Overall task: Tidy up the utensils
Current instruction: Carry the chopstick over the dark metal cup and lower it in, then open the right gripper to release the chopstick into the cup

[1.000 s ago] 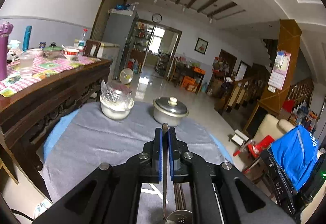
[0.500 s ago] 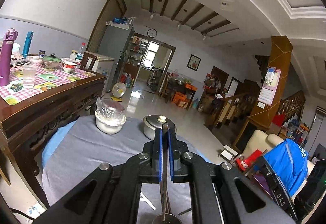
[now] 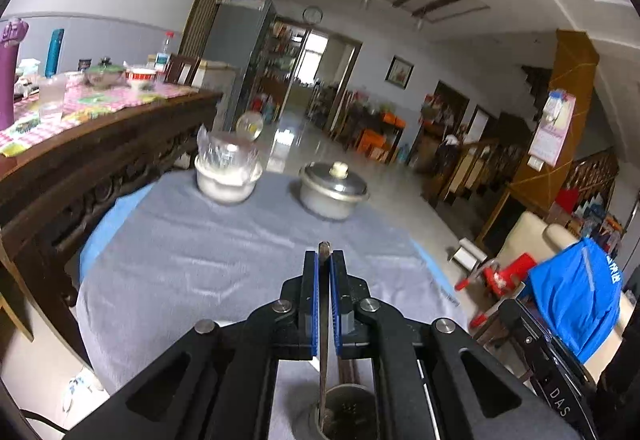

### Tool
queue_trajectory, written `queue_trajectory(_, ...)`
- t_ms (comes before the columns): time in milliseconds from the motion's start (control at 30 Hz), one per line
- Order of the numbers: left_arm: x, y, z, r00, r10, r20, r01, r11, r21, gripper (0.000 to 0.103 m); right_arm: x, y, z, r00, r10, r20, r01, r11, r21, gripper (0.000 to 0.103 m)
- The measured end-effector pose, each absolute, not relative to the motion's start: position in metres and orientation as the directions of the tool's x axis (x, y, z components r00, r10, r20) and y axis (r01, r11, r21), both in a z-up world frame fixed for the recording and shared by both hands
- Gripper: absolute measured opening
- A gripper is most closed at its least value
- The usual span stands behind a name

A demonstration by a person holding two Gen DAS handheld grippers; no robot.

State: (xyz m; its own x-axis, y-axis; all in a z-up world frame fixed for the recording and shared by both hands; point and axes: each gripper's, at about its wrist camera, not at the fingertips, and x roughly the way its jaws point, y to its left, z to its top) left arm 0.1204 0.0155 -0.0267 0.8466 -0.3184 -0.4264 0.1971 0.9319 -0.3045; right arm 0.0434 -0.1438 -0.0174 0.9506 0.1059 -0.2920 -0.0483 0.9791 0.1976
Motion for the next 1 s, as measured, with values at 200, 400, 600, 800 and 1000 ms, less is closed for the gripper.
queue_trajectory(200,0.128,0.012,-0.042,0.816,-0.323,-0.480,0.192,0.934,-0.302,0.006,0.056,-0.147,-0.037,0.922,0.115,-0.370,-0.039,0.977,0.207,0.006)
queue_trajectory(400,0.135,0.008,-0.049,0.800,-0.312,-0.512,0.185,0.941,-0.284,0.006,0.063,-0.146,-0.050,0.910,0.128,-0.394,-0.043,0.975,0.218,0.006)
queue_trajectory(600,0.138,0.005,-0.055,0.788,-0.305,-0.534,0.182,0.945,-0.272,0.006,0.065,-0.146,-0.050,0.912,0.130,-0.388,-0.040,0.972,0.231,0.006)
queue_trajectory(800,0.139,0.000,-0.059,0.781,-0.292,-0.551,0.177,0.951,-0.253,0.007,0.064,-0.148,-0.050,0.915,0.139,-0.380,-0.043,0.967,0.251,0.006)
queue_trajectory(1000,0.141,-0.002,-0.064,0.770,-0.282,-0.573,0.169,0.955,-0.243,0.007,0.064,-0.150,-0.050,0.914,0.147,-0.379,-0.042,0.961,0.272,0.007)
